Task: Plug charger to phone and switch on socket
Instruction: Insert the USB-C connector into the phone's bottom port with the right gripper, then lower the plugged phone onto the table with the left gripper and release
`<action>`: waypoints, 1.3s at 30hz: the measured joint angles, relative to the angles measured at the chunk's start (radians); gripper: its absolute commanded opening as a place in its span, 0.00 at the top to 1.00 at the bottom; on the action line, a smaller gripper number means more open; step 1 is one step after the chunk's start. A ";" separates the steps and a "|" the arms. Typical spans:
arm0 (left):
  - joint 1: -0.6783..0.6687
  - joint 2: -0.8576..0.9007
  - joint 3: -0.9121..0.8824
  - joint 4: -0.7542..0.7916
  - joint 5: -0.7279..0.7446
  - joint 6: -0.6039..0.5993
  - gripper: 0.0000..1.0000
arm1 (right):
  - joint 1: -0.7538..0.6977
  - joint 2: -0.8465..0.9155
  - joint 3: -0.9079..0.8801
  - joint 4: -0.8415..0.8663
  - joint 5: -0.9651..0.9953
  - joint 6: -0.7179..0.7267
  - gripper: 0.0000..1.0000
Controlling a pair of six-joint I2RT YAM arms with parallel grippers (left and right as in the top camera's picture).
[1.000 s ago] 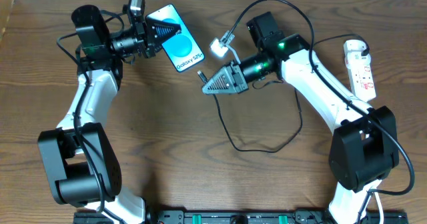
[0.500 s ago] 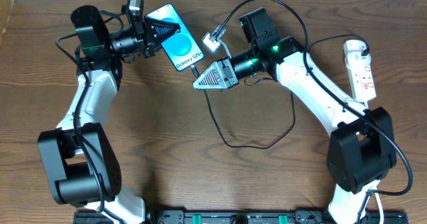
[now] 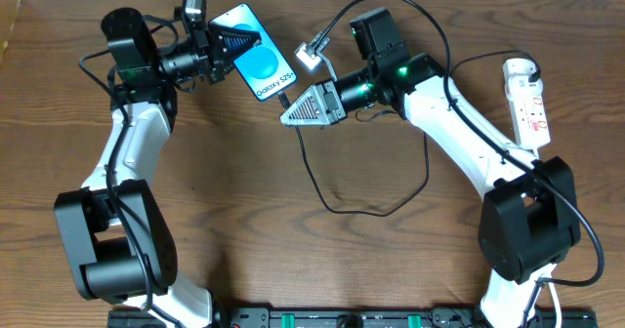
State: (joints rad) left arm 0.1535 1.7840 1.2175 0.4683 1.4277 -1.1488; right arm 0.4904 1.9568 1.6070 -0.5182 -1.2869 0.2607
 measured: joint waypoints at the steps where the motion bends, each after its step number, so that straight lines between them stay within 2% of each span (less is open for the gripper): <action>1: 0.000 0.000 0.000 0.000 0.000 0.000 0.93 | 0.000 0.000 0.000 0.000 0.001 0.001 0.99; 16: 0.002 0.000 0.000 0.002 0.036 0.005 0.93 | 0.000 0.000 0.000 0.011 0.002 0.007 0.99; 26: 0.002 0.000 0.000 0.005 0.003 0.004 0.93 | -0.001 0.000 -0.017 0.112 0.002 0.092 0.99; 27: 0.002 0.000 0.000 0.005 0.003 0.004 0.93 | -0.001 0.000 -0.017 0.111 0.002 0.095 0.98; 28: 0.002 0.000 0.000 0.005 0.003 0.004 0.93 | -0.001 0.000 -0.017 0.109 0.002 0.095 0.89; 30: 0.001 0.000 0.000 0.004 0.011 0.004 0.93 | -0.001 0.000 -0.017 0.081 0.011 0.093 0.84; 39: -0.011 0.000 0.000 -0.001 0.046 0.023 0.93 | -0.082 0.000 -0.011 -0.120 0.030 0.038 0.71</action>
State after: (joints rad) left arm 0.1429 1.7840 1.2179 0.4675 1.4738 -1.1255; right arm 0.4084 1.9568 1.5955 -0.6384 -1.2568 0.2985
